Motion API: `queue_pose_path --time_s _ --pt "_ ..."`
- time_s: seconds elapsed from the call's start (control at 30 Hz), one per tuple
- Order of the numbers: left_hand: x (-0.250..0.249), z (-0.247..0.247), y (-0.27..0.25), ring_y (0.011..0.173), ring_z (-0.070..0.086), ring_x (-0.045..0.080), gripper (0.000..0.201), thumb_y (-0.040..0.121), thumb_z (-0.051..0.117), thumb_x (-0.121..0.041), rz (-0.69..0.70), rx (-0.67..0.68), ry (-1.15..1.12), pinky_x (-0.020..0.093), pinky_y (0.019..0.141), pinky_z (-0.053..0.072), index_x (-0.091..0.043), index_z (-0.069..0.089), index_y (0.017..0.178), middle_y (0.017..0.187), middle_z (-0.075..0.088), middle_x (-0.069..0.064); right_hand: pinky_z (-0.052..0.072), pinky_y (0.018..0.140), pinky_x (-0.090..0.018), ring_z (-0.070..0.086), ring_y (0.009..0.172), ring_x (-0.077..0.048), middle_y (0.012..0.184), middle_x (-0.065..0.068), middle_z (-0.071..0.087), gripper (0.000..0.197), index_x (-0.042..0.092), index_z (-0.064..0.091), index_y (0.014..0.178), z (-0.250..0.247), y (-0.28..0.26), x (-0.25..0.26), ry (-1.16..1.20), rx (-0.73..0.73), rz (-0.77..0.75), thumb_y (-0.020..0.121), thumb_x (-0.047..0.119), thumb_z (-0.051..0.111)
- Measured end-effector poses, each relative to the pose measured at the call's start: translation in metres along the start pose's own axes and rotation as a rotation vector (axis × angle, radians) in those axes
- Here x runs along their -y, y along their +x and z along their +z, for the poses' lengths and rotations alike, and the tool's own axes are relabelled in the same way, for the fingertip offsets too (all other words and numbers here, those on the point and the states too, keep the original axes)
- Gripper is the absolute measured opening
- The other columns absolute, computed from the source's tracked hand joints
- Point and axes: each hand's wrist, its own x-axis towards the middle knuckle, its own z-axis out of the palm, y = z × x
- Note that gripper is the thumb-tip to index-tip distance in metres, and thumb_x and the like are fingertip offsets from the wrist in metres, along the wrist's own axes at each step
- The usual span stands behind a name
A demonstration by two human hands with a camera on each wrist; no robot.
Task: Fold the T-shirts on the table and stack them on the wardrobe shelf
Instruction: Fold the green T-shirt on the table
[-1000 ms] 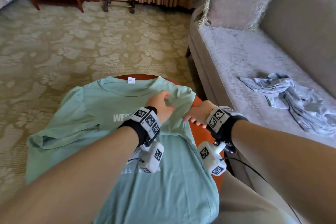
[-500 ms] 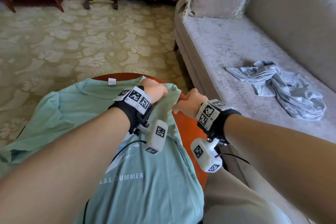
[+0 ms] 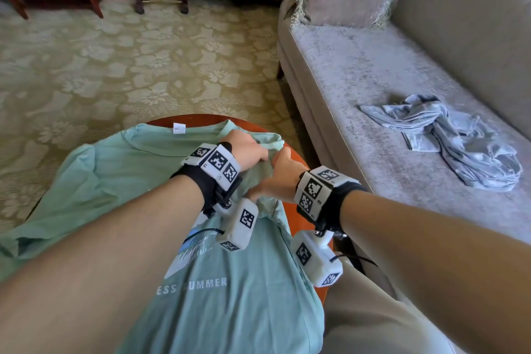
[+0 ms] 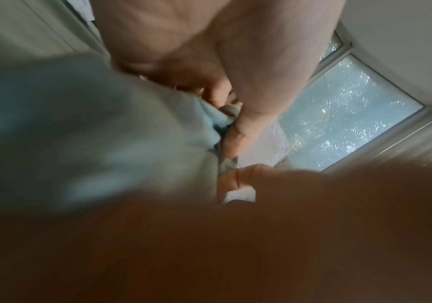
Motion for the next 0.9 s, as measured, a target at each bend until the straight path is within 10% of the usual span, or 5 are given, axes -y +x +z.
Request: queue_pose_path --time_s 0.27,0.53,0.7,0.8,0.9 --pt "-0.023 -0.009 0.011 0.06 0.046 0.02 0.031 0.082 0.07 -0.032 -0.008 -0.084 0.067 0.024 0.05 0.03 -0.014 0.051 0.065 0.065 0.048 0.002 0.058 0.071 -0.046 0.066 0.075 -0.028 0.084 -0.007 0.065 0.113 0.024 0.009 0.13 0.007 -0.019 -0.004 -0.265 0.023 -0.123 0.051 0.035 0.089" --pt "-0.031 -0.025 0.02 0.099 0.062 0.027 0.07 0.067 0.087 -0.032 -0.224 -0.18 0.033 0.033 0.078 0.051 -0.003 0.055 0.123 0.116 0.062 0.01 0.058 0.069 -0.04 0.062 0.079 -0.026 0.091 -0.005 0.059 0.07 0.013 0.036 0.117 -0.003 -0.033 -0.016 -0.288 0.012 -0.148 0.065 0.026 0.081" --pt "0.004 -0.023 0.017 0.114 0.053 0.03 0.052 0.079 0.076 -0.036 -0.124 -0.323 0.347 0.036 0.091 0.045 -0.007 0.058 0.119 0.122 0.058 0.012 0.056 0.074 -0.037 0.062 0.088 -0.021 0.097 0.001 0.063 0.06 0.02 0.057 0.104 -0.007 -0.025 -0.016 -0.209 -0.055 -0.162 0.064 0.064 0.064" --pt "0.02 -0.022 0.009 0.126 0.041 0.033 0.069 0.073 0.072 -0.056 -0.126 -0.361 0.377 0.046 0.104 0.035 -0.014 0.051 0.122 0.131 0.047 0.011 0.047 0.095 -0.044 0.046 0.117 -0.024 0.127 -0.002 0.048 0.058 0.017 0.045 0.13 -0.012 -0.011 -0.013 -0.247 -0.211 -0.181 0.081 0.046 0.057" --pt "0.021 -0.02 0.002 0.102 0.055 0.022 0.037 0.072 0.079 -0.045 0.067 -0.303 0.181 0.032 0.086 0.044 -0.02 0.062 0.093 0.101 0.06 0.0 0.035 0.105 -0.043 0.025 0.134 -0.024 0.145 -0.001 0.029 0.05 0.018 0.04 0.132 -0.006 0.0 -0.01 -0.252 -0.282 -0.24 0.086 0.027 0.055"
